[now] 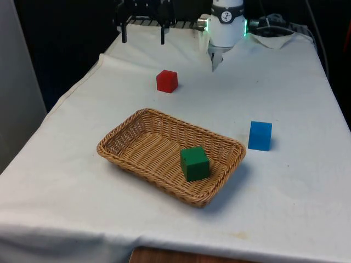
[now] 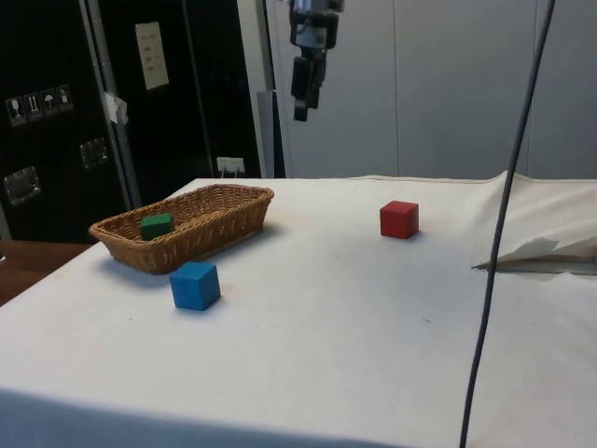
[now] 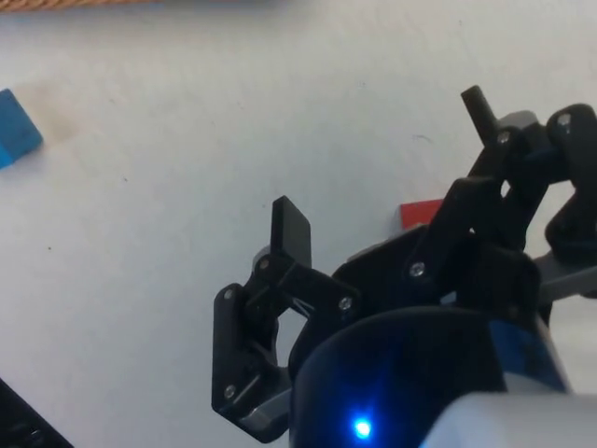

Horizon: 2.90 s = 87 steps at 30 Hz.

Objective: Pick up exactly two blocks and place them into the basket.

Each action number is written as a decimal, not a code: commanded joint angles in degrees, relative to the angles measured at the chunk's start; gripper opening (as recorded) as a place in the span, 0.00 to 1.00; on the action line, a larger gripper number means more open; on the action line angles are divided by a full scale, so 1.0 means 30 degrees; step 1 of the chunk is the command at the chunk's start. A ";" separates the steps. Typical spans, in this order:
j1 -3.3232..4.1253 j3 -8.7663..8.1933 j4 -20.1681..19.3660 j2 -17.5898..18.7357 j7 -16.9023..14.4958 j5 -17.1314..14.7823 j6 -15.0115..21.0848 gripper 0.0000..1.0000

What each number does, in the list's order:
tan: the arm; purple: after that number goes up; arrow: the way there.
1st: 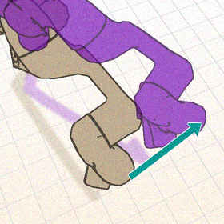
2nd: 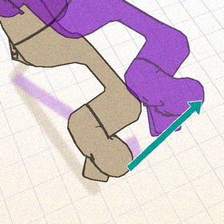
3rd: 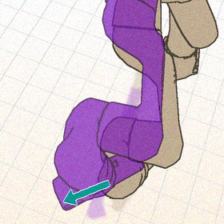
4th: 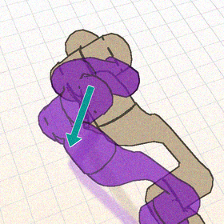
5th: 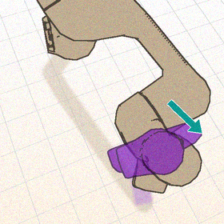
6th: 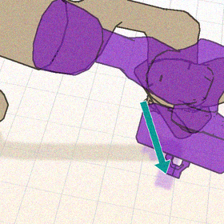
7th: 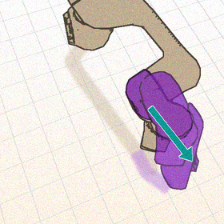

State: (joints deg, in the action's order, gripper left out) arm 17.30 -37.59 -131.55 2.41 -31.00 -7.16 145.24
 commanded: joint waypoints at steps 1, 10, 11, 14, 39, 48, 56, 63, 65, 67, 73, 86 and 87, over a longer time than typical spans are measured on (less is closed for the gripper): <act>0.0000 -0.0095 -0.0134 -0.0134 -0.0057 0.0095 0.0038 1.00; -0.0019 -0.1031 -0.1471 -0.1394 -0.0439 0.1108 0.0420 1.00; -0.0172 -0.1165 -0.1833 -0.1662 -0.0306 0.1719 0.0783 1.00; -0.0172 -0.1356 -0.2196 -0.1929 -0.0248 0.2139 0.0974 1.00; -0.0306 -0.2273 -0.4603 -0.2063 0.0707 0.3782 0.2540 1.00; -0.0210 -0.2349 -0.4717 -0.1700 0.1528 0.3438 0.2330 1.00; -0.0286 -0.2483 -0.4813 -0.1853 0.2426 0.3571 0.1891 1.00; -0.0363 -0.2712 -0.5214 -0.2788 0.2502 0.3724 0.1432 1.00; -0.0401 -0.2769 -0.5539 -0.3380 0.2483 0.3705 0.1261 1.00; -0.0401 -0.2827 -0.5844 -0.3782 0.2445 0.3648 0.1222 1.00; -0.0439 -0.3094 -0.6704 -0.4565 0.2464 0.3629 0.1356 1.00; -0.0267 -0.3571 -0.8117 -0.4794 0.2922 0.3323 0.2101 1.00; -0.0210 -0.3591 -0.8231 -0.4622 0.3113 0.3228 0.2235 1.00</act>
State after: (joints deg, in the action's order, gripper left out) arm 16.56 -48.36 -156.02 -12.38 -22.35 2.81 150.92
